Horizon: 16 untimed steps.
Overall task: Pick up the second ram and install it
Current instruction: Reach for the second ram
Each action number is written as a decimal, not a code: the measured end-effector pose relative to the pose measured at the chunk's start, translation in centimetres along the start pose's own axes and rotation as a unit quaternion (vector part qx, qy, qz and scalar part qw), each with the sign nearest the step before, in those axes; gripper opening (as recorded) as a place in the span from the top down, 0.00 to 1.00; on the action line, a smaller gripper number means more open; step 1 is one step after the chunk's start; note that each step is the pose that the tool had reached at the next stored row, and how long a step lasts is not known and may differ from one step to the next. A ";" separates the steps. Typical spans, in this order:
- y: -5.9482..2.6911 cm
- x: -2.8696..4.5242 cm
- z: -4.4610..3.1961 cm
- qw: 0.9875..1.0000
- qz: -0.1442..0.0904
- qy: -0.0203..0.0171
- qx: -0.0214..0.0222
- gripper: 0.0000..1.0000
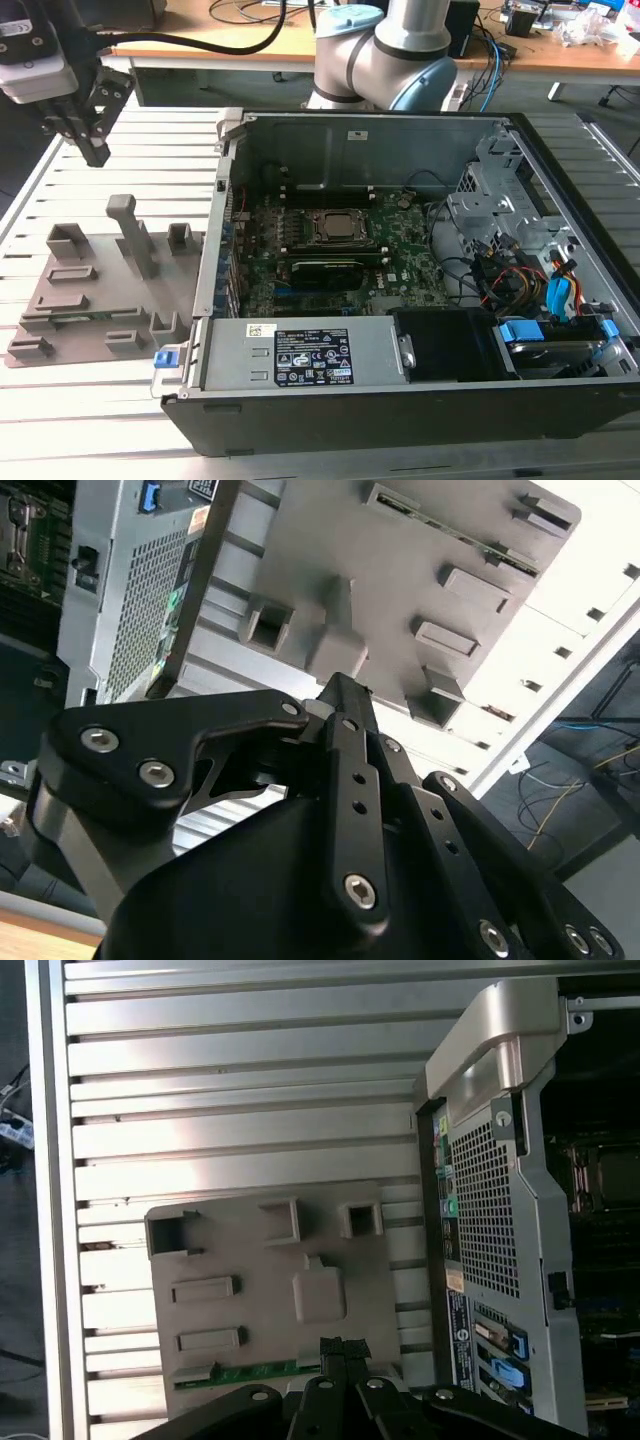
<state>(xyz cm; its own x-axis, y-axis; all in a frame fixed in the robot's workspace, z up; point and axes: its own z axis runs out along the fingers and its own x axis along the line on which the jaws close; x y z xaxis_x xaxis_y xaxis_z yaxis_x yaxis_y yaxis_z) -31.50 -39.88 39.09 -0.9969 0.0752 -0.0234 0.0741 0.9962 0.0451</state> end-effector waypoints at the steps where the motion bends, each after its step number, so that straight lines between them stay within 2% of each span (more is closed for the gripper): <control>1: -0.01 0.20 0.00 1.000 0.000 0.000 0.000 0.89; 7: -0.12 1.59 0.01 1.000 0.000 0.000 0.000 0.89; 10: -0.22 2.92 0.02 1.000 0.000 0.000 0.000 0.89; 14: -0.27 3.62 0.03 1.000 0.000 0.000 0.000 0.89; 16: -0.34 4.54 0.03 1.000 0.000 0.000 0.000 0.89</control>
<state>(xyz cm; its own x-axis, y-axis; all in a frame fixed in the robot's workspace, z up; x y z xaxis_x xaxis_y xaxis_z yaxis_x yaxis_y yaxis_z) -36.05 -39.88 38.93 -0.9969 0.0753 -0.0234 0.0742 0.9962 0.0450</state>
